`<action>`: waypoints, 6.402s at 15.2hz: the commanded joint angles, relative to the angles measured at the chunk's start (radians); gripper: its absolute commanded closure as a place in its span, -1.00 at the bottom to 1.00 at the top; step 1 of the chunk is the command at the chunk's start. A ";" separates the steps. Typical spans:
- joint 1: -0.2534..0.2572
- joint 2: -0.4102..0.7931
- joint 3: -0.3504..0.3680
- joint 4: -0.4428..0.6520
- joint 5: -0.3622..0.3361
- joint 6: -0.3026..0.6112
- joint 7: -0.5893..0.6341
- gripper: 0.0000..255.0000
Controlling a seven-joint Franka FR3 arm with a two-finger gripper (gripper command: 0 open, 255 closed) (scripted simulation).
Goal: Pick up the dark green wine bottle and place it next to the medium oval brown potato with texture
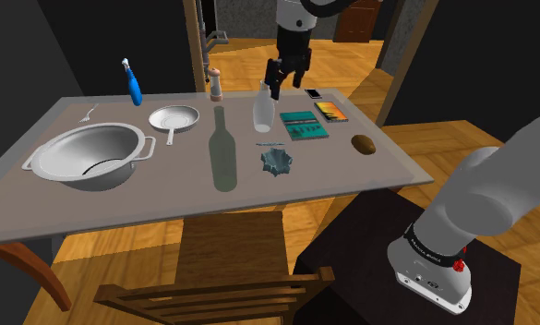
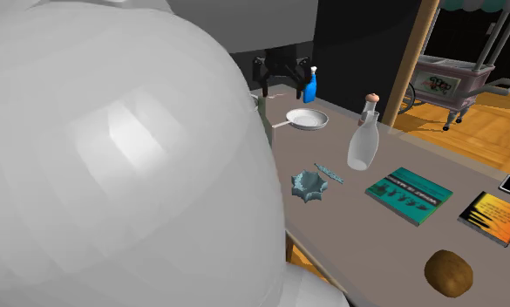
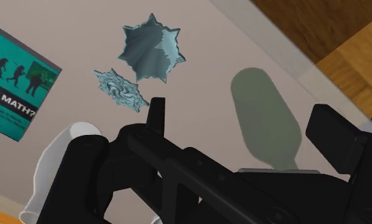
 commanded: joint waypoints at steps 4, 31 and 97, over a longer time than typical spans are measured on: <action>0.017 0.198 0.054 0.167 -0.040 0.017 0.089 -1.00; 0.101 0.620 0.093 0.533 -0.170 0.033 0.234 1.00; -0.285 0.080 -0.258 0.207 -0.020 -0.117 -0.535 1.00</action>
